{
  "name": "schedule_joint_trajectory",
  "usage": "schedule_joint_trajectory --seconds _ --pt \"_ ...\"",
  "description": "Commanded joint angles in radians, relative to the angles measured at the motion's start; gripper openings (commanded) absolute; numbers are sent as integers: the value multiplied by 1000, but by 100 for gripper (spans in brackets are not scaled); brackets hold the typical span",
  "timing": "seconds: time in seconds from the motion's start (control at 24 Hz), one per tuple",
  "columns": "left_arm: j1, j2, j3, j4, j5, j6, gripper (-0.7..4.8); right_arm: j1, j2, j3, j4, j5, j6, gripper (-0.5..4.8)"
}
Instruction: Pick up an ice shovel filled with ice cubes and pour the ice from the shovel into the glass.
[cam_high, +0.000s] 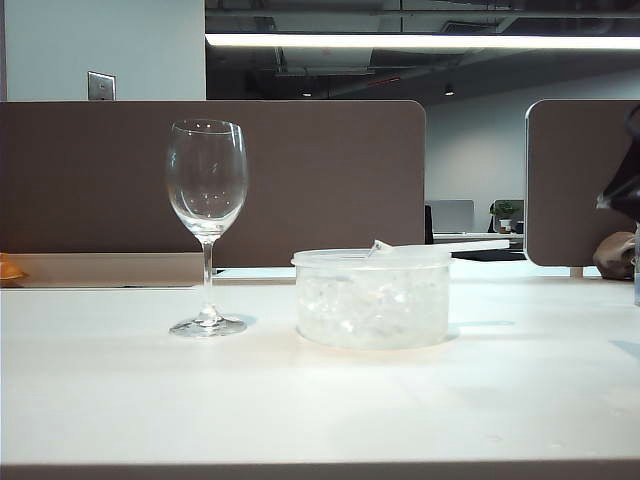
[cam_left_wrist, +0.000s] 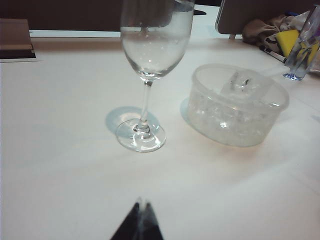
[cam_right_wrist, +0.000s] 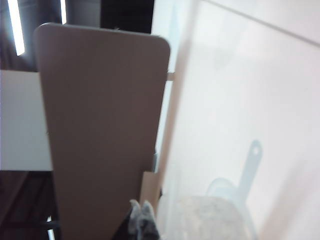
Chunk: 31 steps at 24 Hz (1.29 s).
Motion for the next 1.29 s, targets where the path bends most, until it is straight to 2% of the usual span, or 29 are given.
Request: schedule_joint_trajectory --seconds 0.04,0.13,0.29,0.42,0.63,1.29 --pt "1 1 1 0 7 4 -5 4 63 37 41 -8 -25 65" --pt "1 1 1 0 7 4 -5 11 121 59 82 -8 -25 112" --pt "1 1 1 0 7 3 -5 11 291 121 235 -29 -13 131" --pt "1 1 1 0 7 4 -5 11 385 160 317 -48 -9 181" --pt "1 1 1 0 7 3 -5 11 525 258 353 -79 10 181" --pt "1 1 1 0 7 3 -5 11 568 363 245 -79 -4 181"
